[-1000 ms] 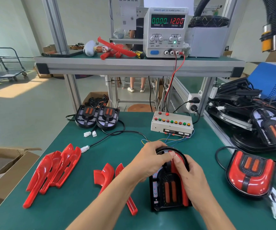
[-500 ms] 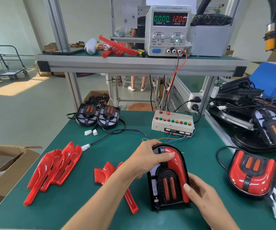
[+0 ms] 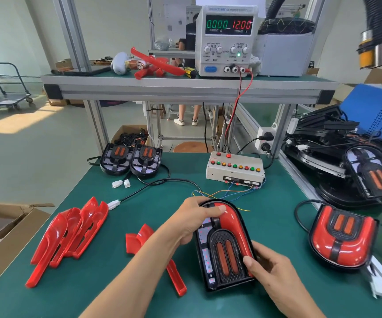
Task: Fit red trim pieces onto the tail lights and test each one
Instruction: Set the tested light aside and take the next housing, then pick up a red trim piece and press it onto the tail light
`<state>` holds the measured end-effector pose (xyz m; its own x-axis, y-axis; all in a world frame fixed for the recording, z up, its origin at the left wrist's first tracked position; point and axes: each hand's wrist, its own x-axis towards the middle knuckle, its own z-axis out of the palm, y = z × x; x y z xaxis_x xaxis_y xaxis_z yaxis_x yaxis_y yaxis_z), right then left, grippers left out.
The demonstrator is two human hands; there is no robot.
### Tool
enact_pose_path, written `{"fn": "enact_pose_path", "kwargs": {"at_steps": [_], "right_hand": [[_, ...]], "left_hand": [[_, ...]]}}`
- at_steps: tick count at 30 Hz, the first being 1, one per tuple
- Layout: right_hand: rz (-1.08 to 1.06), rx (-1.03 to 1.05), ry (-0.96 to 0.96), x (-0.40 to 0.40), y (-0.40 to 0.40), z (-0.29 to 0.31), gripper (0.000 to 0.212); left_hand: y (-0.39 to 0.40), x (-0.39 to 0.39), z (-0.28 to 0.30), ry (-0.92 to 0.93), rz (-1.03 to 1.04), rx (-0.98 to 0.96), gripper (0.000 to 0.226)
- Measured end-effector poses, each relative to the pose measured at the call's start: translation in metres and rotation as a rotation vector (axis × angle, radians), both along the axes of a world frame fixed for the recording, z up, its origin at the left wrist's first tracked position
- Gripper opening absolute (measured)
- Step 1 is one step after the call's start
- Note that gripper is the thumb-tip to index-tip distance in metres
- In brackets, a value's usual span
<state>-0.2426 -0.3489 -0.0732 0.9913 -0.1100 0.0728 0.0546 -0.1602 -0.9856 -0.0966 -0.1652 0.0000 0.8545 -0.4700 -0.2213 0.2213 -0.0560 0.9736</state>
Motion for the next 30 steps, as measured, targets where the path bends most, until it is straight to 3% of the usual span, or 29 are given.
{"fn": "enact_pose_path", "kwargs": {"at_steps": [3, 7, 10, 13, 17, 21, 24, 30], "right_hand": [[0.019, -0.028, 0.010, -0.001, -0.004, -0.002, 0.047], [-0.034, -0.016, -0.003, -0.003, -0.004, -0.006, 0.049], [-0.113, -0.027, -0.015, -0.005, -0.002, -0.006, 0.045], [-0.231, -0.022, -0.023, -0.006, -0.001, -0.007, 0.040], [-0.355, -0.008, 0.000, -0.003, 0.000, -0.006, 0.038], [-0.469, 0.006, 0.003, -0.001, 0.003, -0.005, 0.035], [-0.474, -0.051, 0.023, -0.003, 0.008, 0.002, 0.034], [-0.454, -0.215, -0.012, -0.003, 0.011, 0.004, 0.026]], "left_hand": [[0.000, -0.002, -0.007, 0.069, 0.037, -0.035, 0.025], [-0.001, -0.004, -0.005, -0.018, 0.016, -0.021, 0.015], [-0.003, -0.008, -0.004, -0.052, 0.017, 0.035, 0.025], [-0.001, -0.010, -0.002, -0.098, -0.015, 0.165, 0.044], [0.030, 0.004, 0.008, -0.355, 0.212, 0.313, 0.018], [0.095, 0.020, 0.018, -0.515, 0.443, 0.581, 0.016], [0.146, 0.027, 0.016, -0.505, 0.587, 0.816, 0.013], [0.214, 0.012, 0.001, -0.444, 0.755, 1.096, 0.009]]}}
